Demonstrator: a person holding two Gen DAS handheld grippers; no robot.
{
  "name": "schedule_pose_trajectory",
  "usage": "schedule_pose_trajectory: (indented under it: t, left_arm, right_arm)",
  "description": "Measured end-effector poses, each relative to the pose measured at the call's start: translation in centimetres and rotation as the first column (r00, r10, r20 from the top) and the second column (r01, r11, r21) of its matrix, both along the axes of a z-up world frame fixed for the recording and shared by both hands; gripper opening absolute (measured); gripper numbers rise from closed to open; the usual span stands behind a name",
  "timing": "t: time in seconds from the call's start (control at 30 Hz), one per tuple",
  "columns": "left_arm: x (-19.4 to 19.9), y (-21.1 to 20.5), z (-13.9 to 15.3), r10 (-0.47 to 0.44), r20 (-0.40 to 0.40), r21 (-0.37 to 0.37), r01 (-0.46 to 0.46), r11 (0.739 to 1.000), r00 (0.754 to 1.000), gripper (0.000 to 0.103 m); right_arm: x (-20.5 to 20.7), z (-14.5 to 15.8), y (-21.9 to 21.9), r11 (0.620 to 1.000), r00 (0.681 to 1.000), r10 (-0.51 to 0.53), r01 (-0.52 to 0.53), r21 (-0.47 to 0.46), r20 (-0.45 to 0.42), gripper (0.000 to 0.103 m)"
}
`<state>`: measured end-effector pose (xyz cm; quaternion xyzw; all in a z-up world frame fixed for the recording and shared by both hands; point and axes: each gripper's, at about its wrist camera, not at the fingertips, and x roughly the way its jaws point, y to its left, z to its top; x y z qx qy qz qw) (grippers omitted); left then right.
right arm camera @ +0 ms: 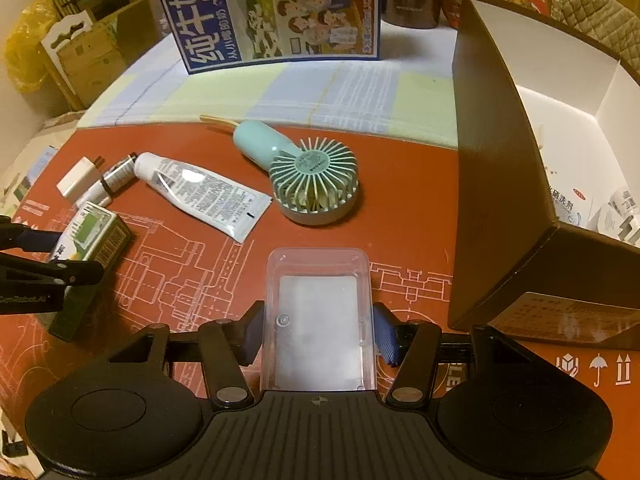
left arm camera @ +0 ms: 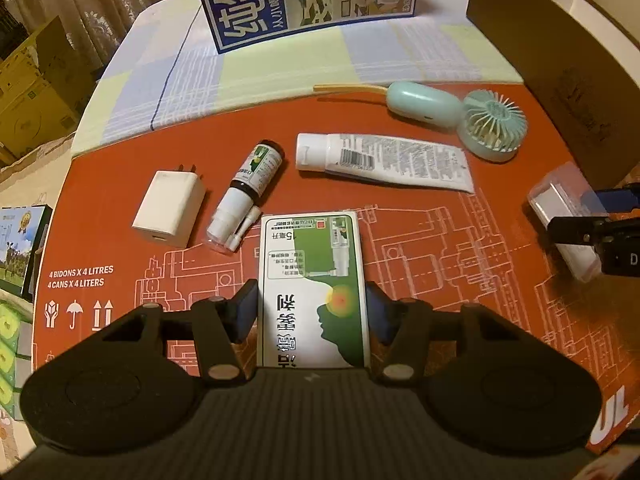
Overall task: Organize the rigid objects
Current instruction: 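Carry the green box and clear tray into the cardboard box and release both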
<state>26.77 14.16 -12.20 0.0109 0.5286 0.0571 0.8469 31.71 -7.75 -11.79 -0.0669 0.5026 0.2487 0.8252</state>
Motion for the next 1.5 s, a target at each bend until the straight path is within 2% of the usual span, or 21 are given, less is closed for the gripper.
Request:
schedule_pose_trajectory:
  t: [0.23, 0.47, 0.87, 1.27, 1.5]
  left_arm:
    - [-0.4, -1.5, 2.6, -0.016, 0.045, -0.01, 0.017, 1.0, 0.999, 0.052]
    - [-0.3, -3.9, 6.0, -0.068, 0.106, -0.013, 0.07, 0.997, 0.992, 0.052]
    - [1.8, -10.2, 11.0, -0.212, 0.207, -0.015, 0.22, 0.975, 0.955, 0.052]
    - [8.5, -18.9, 13.4, -0.32, 0.277, -0.063, 0.349, 0.935, 0.906, 0.052]
    - [13.5, -23.8, 13.0, -0.334, 0.279, -0.097, 0.372, 0.923, 0.9, 0.052]
  right_arm:
    - [-0.6, 2.0, -0.9, 0.999, 1.0, 0.012, -0.013, 0.046, 0.011, 0.052]
    - [-1.7, 5.7, -2.6, 0.993, 0.998, 0.039, -0.045, 0.111, 0.051, 0.052]
    - [-1.3, 10.8, -7.8, 0.986, 0.99, -0.021, -0.003, 0.165, 0.141, 0.052]
    - [3.8, 12.5, -15.3, 0.982, 0.974, -0.142, 0.116, 0.149, 0.177, 0.052]
    - [8.8, 12.0, -19.8, 0.975, 0.963, -0.202, 0.18, 0.132, 0.179, 0.052]
